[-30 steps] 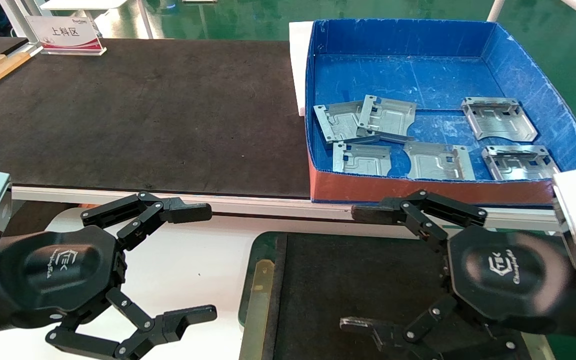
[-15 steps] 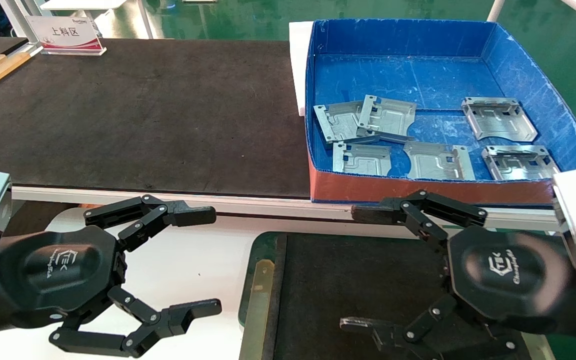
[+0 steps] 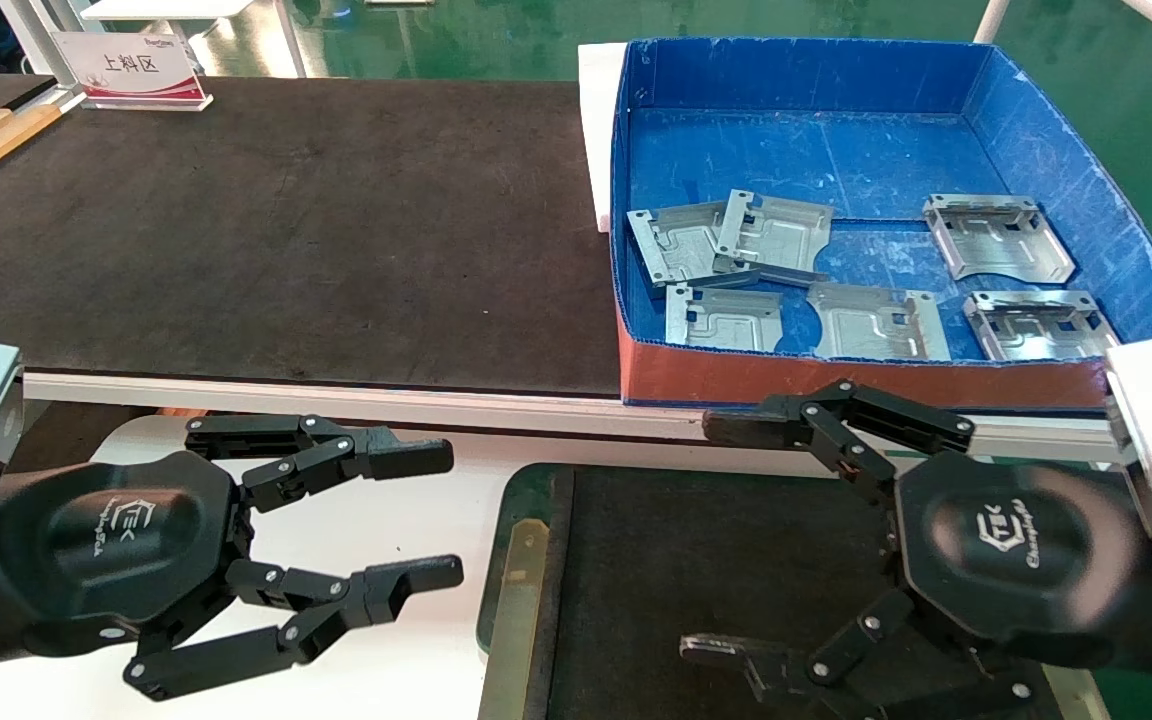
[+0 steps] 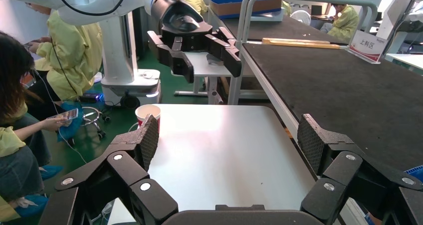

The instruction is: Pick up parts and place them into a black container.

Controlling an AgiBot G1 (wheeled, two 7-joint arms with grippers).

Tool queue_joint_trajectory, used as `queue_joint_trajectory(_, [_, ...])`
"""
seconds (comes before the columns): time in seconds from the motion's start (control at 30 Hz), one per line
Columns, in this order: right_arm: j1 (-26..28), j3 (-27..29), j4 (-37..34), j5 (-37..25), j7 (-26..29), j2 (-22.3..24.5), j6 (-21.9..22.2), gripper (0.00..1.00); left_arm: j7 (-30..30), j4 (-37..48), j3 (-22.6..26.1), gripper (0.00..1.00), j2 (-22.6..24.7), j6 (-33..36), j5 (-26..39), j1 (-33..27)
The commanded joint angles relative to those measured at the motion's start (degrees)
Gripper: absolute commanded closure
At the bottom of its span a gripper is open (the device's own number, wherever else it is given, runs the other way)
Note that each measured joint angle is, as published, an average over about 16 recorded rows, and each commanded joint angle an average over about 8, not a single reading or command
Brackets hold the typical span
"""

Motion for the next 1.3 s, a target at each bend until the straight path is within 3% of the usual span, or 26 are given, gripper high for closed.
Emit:
queue_joint_trajectory(0.03, [0.0, 0.0, 0.0, 0.0, 0.0, 0.0, 0.0, 0.00, 0.0, 0.0, 0.0, 1.00, 0.0, 0.0, 0.0, 0.0])
queue_joint_trajectory(0.93, [0.0, 0.0, 0.0, 0.0, 0.0, 0.0, 0.0, 0.00, 0.0, 0.0, 0.0, 1.00, 0.0, 0.0, 0.0, 0.0])
queue_joint_trajectory(0.97, [0.0, 0.0, 0.0, 0.0, 0.0, 0.0, 0.0, 0.00, 0.0, 0.0, 0.0, 0.94, 0.0, 0.0, 0.0, 0.0])
queue_joint_trajectory(1.2, [0.0, 0.0, 0.0, 0.0, 0.0, 0.0, 0.0, 0.00, 0.0, 0.0, 0.0, 0.06, 0.0, 0.0, 0.0, 0.0])
queue_joint_trajectory(1.23, [0.0, 0.0, 0.0, 0.0, 0.0, 0.0, 0.0, 0.00, 0.0, 0.0, 0.0, 0.00, 0.0, 0.0, 0.0, 0.0])
queue_joint_trajectory(1.3, [0.0, 0.0, 0.0, 0.0, 0.0, 0.0, 0.0, 0.00, 0.0, 0.0, 0.0, 0.00, 0.0, 0.0, 0.0, 0.0])
